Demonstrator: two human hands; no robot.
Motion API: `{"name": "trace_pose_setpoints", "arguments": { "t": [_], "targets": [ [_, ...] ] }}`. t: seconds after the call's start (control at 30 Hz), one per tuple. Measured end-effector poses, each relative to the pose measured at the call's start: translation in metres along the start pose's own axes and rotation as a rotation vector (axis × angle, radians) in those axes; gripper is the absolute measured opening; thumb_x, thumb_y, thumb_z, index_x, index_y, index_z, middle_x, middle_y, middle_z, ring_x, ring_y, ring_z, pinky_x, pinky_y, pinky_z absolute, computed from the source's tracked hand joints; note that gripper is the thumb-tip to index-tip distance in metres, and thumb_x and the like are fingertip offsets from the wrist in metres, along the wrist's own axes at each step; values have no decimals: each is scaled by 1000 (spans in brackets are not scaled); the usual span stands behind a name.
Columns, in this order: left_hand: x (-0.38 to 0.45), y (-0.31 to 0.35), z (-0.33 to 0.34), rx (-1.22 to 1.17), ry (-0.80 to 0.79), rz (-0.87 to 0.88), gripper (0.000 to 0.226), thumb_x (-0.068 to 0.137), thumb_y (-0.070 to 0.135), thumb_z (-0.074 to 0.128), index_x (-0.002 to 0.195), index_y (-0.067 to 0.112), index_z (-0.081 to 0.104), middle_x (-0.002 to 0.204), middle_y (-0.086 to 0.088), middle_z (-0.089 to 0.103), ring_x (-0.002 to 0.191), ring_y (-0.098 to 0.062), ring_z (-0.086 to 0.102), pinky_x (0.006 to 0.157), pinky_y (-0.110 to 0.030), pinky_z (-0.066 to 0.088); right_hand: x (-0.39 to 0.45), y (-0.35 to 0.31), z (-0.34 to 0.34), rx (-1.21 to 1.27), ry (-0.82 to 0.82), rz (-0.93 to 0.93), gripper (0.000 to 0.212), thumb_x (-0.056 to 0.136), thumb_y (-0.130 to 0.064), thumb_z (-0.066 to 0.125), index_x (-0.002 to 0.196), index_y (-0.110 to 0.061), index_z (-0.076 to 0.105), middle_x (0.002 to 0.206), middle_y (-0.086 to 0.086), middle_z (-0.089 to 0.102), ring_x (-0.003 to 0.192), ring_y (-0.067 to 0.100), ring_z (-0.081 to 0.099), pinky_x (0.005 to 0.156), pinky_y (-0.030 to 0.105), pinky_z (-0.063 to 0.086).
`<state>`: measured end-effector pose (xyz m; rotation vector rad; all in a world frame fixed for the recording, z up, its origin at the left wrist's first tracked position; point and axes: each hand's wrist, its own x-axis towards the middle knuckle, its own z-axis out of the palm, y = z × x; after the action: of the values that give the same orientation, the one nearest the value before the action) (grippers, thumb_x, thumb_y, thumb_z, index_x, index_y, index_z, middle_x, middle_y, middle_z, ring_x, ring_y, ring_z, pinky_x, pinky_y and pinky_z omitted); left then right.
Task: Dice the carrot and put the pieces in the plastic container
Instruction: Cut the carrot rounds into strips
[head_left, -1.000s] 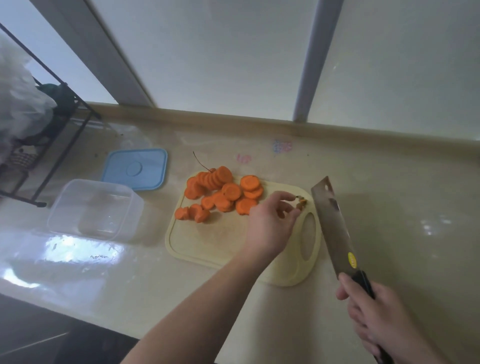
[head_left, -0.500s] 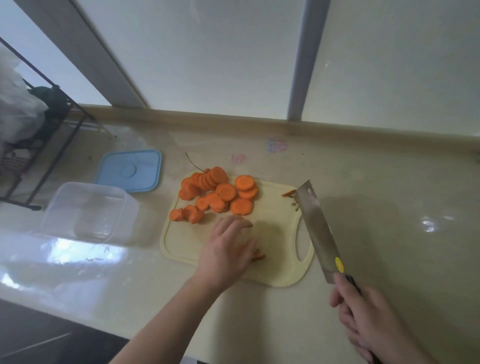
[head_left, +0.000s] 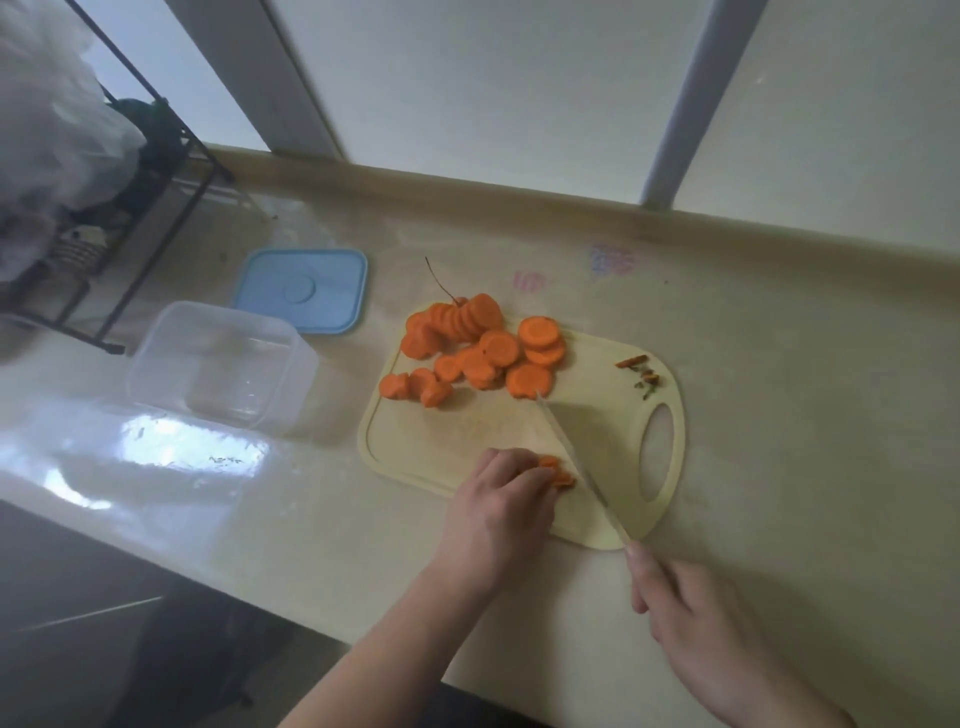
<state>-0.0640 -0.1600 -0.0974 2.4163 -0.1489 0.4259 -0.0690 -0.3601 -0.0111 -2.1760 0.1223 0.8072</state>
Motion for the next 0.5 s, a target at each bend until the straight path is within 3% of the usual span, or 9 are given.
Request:
{"name": "trace_pose_setpoints", "arguments": {
  "t": [0.1, 0.27, 0.43, 0.5],
  "targets": [
    [-1, 3, 1, 2, -9, 33, 14, 84, 5, 77, 96, 11, 77, 100, -5, 69, 87, -24, 63, 82, -28, 53, 0, -4, 9, -76, 1, -46, 51, 95, -48, 41, 64, -8, 51, 52, -1, 54, 50, 9, 52, 60, 30, 43],
    [2, -2, 0, 51, -18, 130, 9, 83, 3, 76, 92, 5, 75, 103, -10, 68, 91, -27, 61, 85, -34, 54, 4, -5, -2, -7, -34, 0, 59, 88, -58, 39, 63, -5, 48, 44, -3, 39, 39, 6, 34, 45, 21, 29],
    [6, -2, 3, 45, -31, 150, 2, 85, 5, 76, 84, 4, 73, 87, -8, 67, 79, -27, 62, 72, -35, 55, 0, -11, -4, 1, -39, -21, 55, 77, -65, 34, 58, -14, 42, 44, -4, 34, 40, 6, 29, 43, 17, 24],
    [7, 0, 3, 64, -43, 136, 4, 86, 6, 73, 83, 5, 72, 81, -7, 63, 76, -27, 59, 67, -37, 53, 0, -10, -4, -29, -20, -36, 66, 77, -71, 31, 59, -9, 42, 45, -2, 37, 41, 6, 31, 44, 20, 27]
  ]
}}
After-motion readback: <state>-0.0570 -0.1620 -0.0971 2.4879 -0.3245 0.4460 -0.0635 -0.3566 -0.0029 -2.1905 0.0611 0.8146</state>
